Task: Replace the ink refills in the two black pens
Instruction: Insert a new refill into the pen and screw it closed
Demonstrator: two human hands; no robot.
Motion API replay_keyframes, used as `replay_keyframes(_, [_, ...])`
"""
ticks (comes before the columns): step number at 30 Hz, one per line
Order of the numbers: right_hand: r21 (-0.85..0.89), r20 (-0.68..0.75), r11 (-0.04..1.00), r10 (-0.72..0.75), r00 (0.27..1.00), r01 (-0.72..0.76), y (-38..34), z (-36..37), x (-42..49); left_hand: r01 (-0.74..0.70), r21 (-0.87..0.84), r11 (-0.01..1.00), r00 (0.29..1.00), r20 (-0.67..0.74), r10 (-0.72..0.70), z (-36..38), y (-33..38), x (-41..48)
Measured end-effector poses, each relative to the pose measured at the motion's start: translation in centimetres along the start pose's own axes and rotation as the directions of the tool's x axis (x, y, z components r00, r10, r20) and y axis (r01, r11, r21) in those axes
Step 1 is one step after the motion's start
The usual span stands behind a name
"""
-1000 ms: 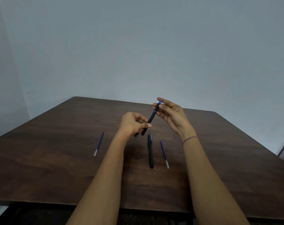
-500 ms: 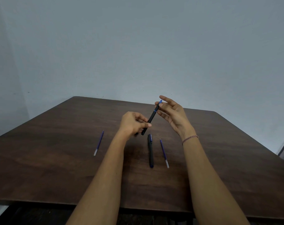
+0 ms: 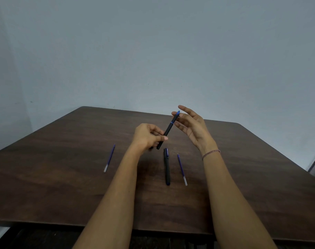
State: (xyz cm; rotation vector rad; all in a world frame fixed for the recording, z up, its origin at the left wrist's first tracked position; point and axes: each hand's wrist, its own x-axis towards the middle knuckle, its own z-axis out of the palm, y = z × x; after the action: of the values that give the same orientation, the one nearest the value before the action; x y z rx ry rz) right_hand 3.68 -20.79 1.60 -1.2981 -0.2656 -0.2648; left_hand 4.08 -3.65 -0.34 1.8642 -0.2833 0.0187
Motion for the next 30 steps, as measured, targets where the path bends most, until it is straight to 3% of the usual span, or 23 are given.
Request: replay_keyframes(30, [0.01, -0.027, 1.0, 0.007, 1.0, -0.007, -0.1, 0.15, -0.17, -0.01, -0.002, 1.0, 1.0, -0.007, 0.01, -0.03, 0.01, 0.02])
